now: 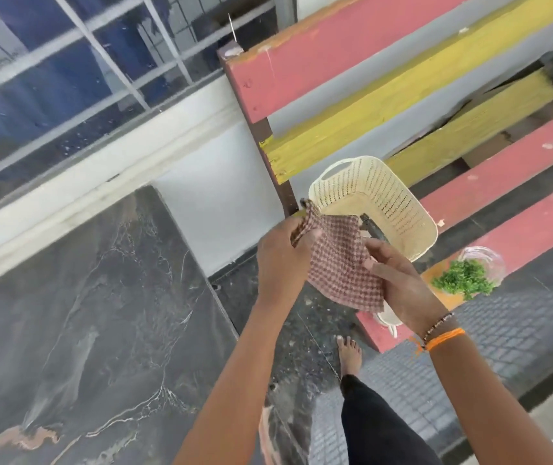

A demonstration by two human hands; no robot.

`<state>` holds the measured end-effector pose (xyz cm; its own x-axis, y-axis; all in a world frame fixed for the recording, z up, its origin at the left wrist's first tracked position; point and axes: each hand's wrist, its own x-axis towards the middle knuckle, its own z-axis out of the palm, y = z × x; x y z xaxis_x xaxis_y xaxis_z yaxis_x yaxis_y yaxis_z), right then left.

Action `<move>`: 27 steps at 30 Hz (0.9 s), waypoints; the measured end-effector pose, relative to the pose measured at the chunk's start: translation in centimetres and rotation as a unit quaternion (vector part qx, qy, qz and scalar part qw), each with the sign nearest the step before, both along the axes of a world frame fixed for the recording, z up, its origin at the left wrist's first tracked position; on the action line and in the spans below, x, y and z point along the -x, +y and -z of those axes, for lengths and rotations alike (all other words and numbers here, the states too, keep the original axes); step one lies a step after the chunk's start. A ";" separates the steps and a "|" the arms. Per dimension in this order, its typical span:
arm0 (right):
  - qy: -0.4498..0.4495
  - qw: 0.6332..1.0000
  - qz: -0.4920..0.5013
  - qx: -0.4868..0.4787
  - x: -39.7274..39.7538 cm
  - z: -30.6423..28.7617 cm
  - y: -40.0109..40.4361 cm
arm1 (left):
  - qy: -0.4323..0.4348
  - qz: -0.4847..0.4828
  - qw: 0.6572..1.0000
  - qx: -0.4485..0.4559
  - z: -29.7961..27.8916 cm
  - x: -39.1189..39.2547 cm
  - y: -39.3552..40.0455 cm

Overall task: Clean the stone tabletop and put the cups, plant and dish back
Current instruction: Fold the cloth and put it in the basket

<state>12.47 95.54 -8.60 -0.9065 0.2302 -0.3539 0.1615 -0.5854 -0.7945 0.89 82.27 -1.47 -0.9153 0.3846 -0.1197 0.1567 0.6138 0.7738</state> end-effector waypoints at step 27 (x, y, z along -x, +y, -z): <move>-0.038 0.803 -0.250 -0.539 10.6 -1.8 4.5 | -0.016 0.056 0.998 0.030 0.0 2.9 -4.7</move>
